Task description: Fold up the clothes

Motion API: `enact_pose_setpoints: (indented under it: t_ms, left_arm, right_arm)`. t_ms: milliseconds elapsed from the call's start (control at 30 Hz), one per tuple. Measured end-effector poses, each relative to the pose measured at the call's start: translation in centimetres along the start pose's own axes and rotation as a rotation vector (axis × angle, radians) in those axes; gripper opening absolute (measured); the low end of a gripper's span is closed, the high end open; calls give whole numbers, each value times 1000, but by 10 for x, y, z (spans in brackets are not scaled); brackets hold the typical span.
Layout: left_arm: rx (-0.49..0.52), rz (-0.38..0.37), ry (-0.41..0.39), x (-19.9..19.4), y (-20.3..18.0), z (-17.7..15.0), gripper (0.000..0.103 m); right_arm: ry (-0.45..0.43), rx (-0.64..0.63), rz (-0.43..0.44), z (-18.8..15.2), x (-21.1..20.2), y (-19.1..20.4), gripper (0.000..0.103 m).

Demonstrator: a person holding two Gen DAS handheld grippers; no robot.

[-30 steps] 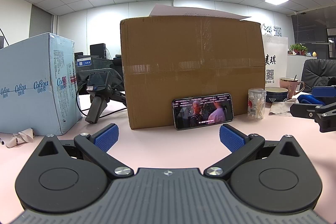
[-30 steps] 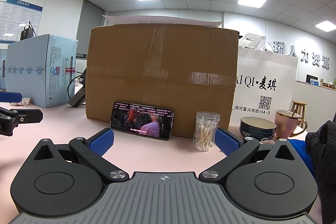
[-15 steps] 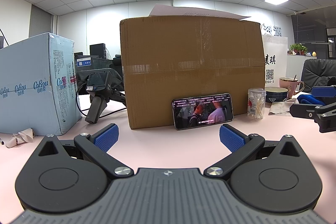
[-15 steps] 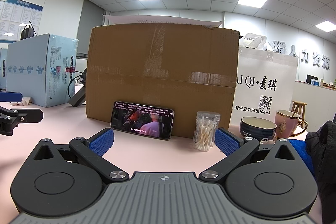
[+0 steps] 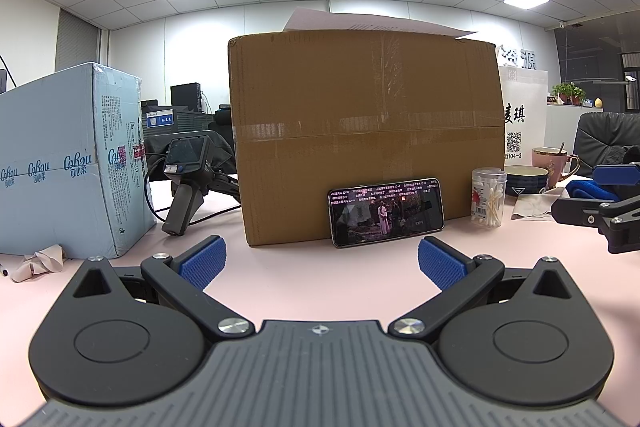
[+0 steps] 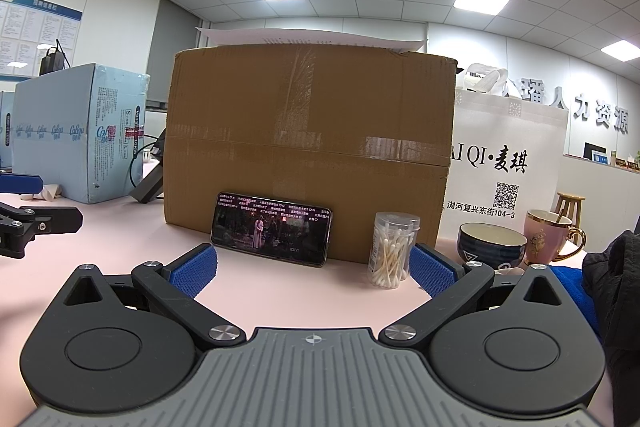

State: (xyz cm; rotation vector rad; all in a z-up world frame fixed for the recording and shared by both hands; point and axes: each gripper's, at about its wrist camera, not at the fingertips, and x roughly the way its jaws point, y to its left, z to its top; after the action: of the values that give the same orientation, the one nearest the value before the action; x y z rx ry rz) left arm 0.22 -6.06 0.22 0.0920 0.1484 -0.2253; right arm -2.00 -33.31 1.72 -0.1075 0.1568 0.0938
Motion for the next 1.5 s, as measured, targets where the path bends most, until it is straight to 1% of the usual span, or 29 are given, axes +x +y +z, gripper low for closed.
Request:
enact_pose_setpoints:
  t_ms: [900, 1500]
  left_arm:
    - [-3, 4, 2, 0, 0, -1, 103]
    - [-13, 19, 13, 0, 2, -1, 103]
  right_arm:
    - [3, 0, 1, 0, 0, 1, 103]
    - [5, 0, 2, 0, 1, 0, 103]
